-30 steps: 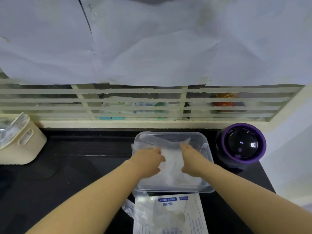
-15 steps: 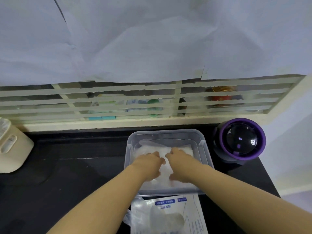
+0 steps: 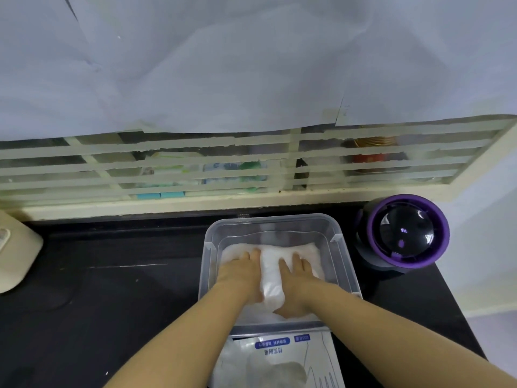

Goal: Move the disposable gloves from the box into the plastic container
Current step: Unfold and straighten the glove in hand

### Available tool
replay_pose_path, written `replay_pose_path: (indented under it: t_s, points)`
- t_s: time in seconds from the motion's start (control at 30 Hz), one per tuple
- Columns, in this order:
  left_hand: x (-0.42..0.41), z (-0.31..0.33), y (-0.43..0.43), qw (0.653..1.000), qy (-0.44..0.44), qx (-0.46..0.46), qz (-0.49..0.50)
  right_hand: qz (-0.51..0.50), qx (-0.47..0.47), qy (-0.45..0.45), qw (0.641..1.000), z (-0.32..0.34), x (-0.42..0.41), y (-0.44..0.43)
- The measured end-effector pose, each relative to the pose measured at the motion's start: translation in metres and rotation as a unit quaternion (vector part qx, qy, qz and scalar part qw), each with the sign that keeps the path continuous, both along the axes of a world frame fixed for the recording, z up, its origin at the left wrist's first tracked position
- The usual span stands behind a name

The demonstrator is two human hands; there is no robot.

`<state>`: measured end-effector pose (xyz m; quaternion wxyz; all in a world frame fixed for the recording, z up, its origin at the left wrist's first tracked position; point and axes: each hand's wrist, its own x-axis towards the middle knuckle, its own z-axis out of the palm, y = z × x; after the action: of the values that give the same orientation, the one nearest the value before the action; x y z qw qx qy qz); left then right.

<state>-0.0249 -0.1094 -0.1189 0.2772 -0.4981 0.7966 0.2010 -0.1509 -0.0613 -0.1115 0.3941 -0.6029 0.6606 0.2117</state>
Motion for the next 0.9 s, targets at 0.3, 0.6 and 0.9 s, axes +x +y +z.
replay_pose_path:
  t_s: [0.3,0.6,0.9]
  points:
    - [-0.006,0.001,0.001,1.000,-0.022,0.004,-0.011,0.038,0.001,0.070,0.997,0.000,-0.002,0.000]
    - [0.022,0.076,0.037,0.953,0.263,-0.144,-0.036,0.027,-0.316,-0.093,0.944,0.078,-0.019,0.044]
    - [0.078,0.076,0.118,0.937,0.280,-0.108,-0.180,0.151,-0.194,-0.138,0.959,0.055,-0.002,0.132]
